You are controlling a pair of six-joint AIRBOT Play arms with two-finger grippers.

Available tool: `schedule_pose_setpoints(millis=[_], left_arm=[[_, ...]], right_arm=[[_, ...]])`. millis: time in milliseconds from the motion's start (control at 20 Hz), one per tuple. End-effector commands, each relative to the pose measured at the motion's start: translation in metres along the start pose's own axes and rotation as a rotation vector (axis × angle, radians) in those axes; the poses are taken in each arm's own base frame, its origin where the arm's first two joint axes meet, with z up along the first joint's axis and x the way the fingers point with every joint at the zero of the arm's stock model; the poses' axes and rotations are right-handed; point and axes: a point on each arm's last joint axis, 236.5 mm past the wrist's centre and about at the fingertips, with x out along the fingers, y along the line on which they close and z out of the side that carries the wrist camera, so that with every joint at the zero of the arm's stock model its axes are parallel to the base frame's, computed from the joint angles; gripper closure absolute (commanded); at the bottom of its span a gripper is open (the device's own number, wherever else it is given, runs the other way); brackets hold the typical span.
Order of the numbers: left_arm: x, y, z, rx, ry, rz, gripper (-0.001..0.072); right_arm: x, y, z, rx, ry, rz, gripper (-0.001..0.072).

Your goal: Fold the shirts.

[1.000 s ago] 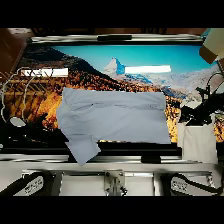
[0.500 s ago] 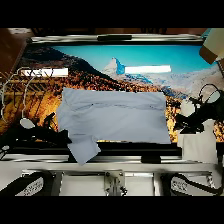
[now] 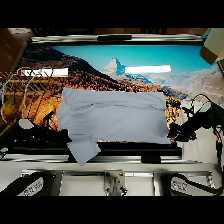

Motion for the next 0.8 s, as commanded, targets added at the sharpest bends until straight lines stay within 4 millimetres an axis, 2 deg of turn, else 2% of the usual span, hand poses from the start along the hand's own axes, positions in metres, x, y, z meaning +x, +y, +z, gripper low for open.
schedule_pose_setpoints(millis=[0,100,150,200,250,400,600,650,750], left_arm=[[-0.007,-0.005,0.0,0.019,-0.022,-0.006,0.0679],[-0.01,-0.004,-0.009,0.032,0.019,0.001,0.0669],[-0.014,0.0,-0.015,0.044,0.05,0.014,0.0546],[-0.018,0.005,-0.02,0.04,0.076,0.028,0.0363],[-0.022,0.012,-0.024,0.027,0.097,0.04,0.0244],[-0.031,0.023,-0.031,-0.005,0.125,0.03,0.0234],[-0.034,0.028,-0.028,-0.019,0.114,0.034,0.0223],[-0.034,0.03,-0.029,-0.016,0.115,0.04,0.0151],[-0.034,0.038,-0.031,-0.006,0.125,0.073,0.0107]], right_arm=[[0.012,-0.001,-0.004,0.007,0.004,0.007,0.0255],[0.013,-0.001,-0.002,0.007,-0.004,0.006,0.0256],[0.013,-0.001,-0.001,0.008,-0.009,0.006,0.0256],[0.013,0.0,0.001,0.009,-0.015,0.01,0.0256],[0.013,0.002,0.002,0.01,-0.018,0.018,0.0255],[0.015,0.007,0.006,-0.016,-0.033,0.006,0.0255],[0.019,0.02,0.016,-0.039,-0.072,-0.02,0.0257],[0.019,0.022,0.016,-0.05,-0.072,-0.026,0.0258],[0.022,0.024,0.015,-0.056,-0.065,-0.043,0.0284]])
